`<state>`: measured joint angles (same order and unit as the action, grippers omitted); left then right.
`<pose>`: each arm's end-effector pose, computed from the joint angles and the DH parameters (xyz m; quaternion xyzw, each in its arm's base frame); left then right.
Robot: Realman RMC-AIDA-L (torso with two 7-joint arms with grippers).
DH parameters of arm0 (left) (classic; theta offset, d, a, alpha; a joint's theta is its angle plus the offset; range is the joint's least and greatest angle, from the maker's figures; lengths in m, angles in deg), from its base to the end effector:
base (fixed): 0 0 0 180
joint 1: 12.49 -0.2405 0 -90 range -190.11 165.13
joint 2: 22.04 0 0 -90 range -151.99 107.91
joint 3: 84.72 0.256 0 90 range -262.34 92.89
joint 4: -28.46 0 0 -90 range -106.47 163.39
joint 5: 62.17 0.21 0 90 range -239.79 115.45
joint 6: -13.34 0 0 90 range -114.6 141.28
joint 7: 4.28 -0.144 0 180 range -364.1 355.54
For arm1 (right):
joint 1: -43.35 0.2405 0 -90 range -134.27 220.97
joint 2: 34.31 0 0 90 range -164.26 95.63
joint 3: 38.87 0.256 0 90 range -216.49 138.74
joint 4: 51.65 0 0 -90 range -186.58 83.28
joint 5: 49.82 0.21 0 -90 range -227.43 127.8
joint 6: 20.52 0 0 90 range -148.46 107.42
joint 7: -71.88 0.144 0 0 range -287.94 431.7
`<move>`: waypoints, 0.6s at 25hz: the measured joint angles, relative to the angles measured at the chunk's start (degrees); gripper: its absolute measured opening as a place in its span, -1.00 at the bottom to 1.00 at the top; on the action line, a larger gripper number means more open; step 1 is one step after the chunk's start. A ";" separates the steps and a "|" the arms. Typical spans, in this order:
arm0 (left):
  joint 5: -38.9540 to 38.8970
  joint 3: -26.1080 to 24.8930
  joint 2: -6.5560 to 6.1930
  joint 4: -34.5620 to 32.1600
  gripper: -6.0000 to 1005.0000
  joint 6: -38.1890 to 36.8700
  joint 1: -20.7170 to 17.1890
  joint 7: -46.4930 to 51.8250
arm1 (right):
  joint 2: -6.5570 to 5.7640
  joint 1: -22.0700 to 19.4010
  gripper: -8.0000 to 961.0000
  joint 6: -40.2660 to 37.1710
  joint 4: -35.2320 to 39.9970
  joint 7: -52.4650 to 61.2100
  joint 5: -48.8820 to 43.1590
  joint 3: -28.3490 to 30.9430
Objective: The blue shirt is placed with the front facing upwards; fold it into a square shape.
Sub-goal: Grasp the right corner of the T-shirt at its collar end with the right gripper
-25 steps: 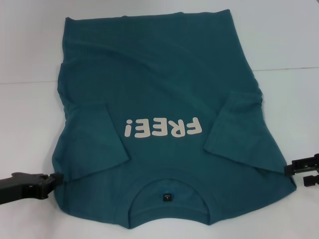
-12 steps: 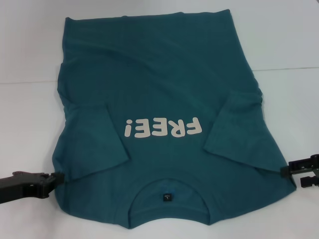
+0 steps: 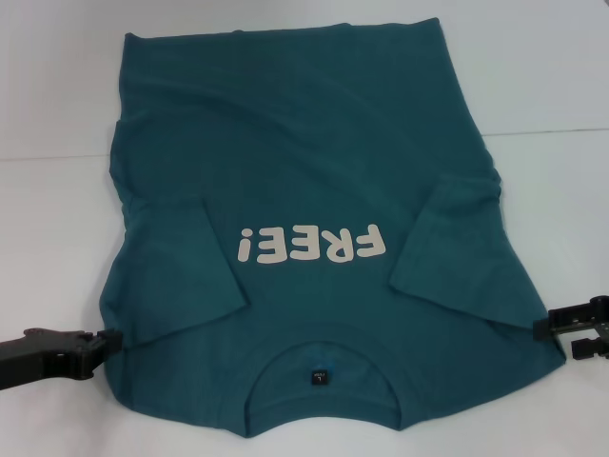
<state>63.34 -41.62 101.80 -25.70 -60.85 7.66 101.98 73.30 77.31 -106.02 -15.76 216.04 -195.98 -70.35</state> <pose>-0.3183 0.3173 0.0103 -0.8606 -0.4294 -0.1290 0.2414 0.3482 0.3376 0.0748 -0.6883 0.7081 0.0487 0.1499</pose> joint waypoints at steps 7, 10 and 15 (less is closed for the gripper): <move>0.00 -0.19 0.00 0.02 -0.98 0.10 -0.02 0.00 | 0.40 1.10 0.79 1.04 -1.81 -0.37 0.49 0.03; 0.00 -0.23 0.00 -0.03 -0.98 0.08 0.01 0.00 | 0.63 1.41 0.78 1.18 -1.84 -0.41 1.14 0.32; 0.00 -0.23 0.00 0.00 -0.98 0.08 0.03 0.00 | 0.66 1.46 0.78 1.40 -1.87 -0.51 2.40 0.45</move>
<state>63.34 -41.85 101.80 -25.70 -60.77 7.69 101.98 73.96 78.77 -104.62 -17.63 215.54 -193.58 -69.91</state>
